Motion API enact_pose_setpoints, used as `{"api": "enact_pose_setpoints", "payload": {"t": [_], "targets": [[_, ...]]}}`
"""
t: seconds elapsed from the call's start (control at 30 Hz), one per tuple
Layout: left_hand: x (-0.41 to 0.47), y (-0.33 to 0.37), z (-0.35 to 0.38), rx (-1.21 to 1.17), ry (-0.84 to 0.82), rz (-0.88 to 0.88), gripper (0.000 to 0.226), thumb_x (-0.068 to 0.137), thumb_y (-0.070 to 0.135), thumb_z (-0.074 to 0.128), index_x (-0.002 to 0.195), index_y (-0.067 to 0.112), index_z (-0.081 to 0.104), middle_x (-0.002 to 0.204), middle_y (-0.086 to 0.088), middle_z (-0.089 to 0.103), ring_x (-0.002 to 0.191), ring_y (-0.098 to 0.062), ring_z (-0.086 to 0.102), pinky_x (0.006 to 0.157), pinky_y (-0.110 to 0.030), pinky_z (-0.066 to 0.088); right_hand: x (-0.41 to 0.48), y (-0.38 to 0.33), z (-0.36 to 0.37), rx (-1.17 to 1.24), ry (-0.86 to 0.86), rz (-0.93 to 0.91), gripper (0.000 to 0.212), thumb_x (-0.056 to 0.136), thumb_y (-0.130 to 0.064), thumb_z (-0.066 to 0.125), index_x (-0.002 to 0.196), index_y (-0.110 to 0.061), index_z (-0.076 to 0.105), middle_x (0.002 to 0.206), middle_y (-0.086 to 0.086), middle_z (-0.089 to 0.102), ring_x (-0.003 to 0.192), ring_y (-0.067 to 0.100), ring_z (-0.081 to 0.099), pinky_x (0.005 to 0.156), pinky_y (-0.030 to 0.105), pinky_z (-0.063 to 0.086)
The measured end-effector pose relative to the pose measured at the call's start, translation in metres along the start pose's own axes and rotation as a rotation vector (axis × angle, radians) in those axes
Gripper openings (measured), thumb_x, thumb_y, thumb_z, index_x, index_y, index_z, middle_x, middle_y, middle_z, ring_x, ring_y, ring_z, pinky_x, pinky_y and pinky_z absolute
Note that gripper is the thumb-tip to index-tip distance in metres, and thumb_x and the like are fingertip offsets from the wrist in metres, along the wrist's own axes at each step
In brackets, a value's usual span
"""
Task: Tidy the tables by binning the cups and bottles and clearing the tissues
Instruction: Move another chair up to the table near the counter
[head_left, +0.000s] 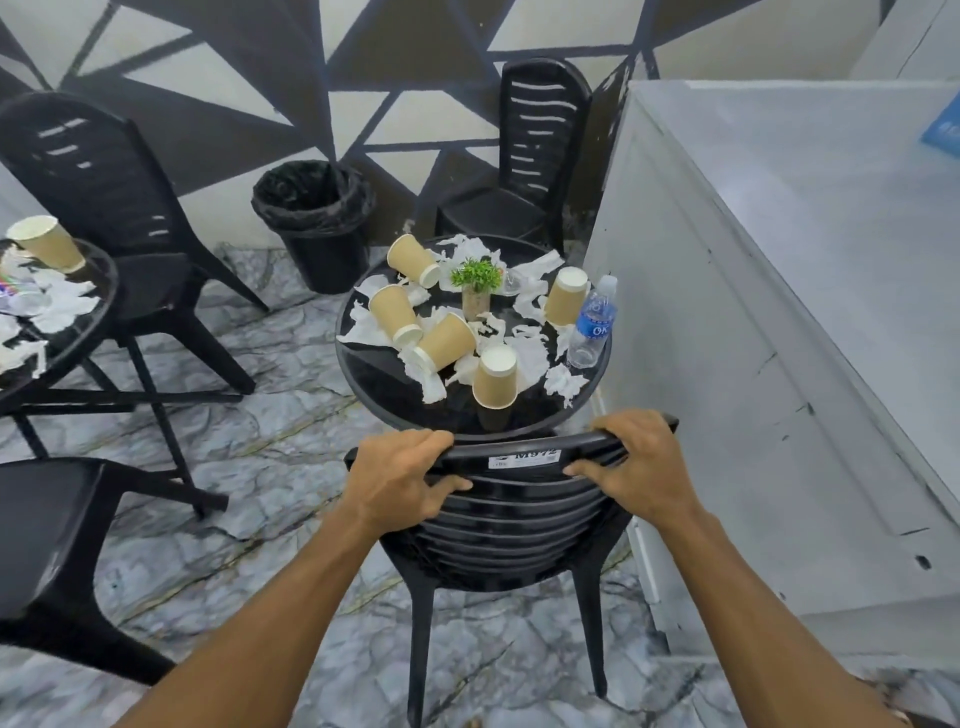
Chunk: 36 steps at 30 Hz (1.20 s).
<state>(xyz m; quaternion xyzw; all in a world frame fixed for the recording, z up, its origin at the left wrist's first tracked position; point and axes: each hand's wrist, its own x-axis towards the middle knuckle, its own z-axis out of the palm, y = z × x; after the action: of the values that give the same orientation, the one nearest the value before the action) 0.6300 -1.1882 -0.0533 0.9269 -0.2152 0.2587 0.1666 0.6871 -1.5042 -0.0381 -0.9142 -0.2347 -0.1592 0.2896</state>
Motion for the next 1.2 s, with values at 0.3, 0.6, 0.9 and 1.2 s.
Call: {"api": "enact_pose_setpoints", "payload": {"t": [0.3,0.6,0.9,1.2], "targets": [[0.000,0.028,-0.020,0.038,-0.141,-0.213,0.040,0.067,0.055,0.082,0.083,0.025,0.061,0.066,0.014,0.057,0.063,-0.011,0.056,0.053,-0.030,0.045,0.007,-0.009,-0.013,-0.143,-0.157,0.055,0.052,0.050,-0.074,0.080,0.074,-0.028,0.072,0.061,-0.012,0.064,0.062,0.013,0.063,0.064,0.030,0.049],[-0.074,0.085,-0.021,0.085,-0.233,-0.289,0.040,0.072,0.061,0.075,0.071,0.026,0.058,0.060,0.012,0.055,0.058,-0.012,0.054,0.050,-0.033,0.046,-0.098,-0.018,-0.014,-0.158,-0.064,-0.054,0.055,0.054,-0.069,0.083,0.061,-0.024,0.052,0.058,-0.013,0.049,0.056,0.018,0.053,0.062,0.030,0.039],[-0.172,0.161,-0.015,0.170,-0.240,-0.229,0.042,0.078,0.051,0.079,0.069,0.017,0.055,0.060,0.003,0.052,0.054,-0.021,0.050,0.046,-0.034,0.043,-0.220,-0.023,-0.010,-0.155,0.008,-0.138,0.049,0.068,-0.062,0.080,0.066,-0.019,0.056,0.061,-0.005,0.055,0.059,0.021,0.055,0.064,0.034,0.035],[-0.205,0.202,-0.013,0.166,-0.267,-0.312,0.032,0.080,0.042,0.073,0.072,0.016,0.057,0.060,0.002,0.053,0.056,-0.022,0.049,0.054,-0.035,0.042,-0.266,-0.028,-0.015,-0.148,-0.027,-0.121,0.036,0.060,-0.039,0.091,0.064,-0.019,0.060,0.060,-0.005,0.056,0.057,0.023,0.055,0.065,0.032,0.033]]}}
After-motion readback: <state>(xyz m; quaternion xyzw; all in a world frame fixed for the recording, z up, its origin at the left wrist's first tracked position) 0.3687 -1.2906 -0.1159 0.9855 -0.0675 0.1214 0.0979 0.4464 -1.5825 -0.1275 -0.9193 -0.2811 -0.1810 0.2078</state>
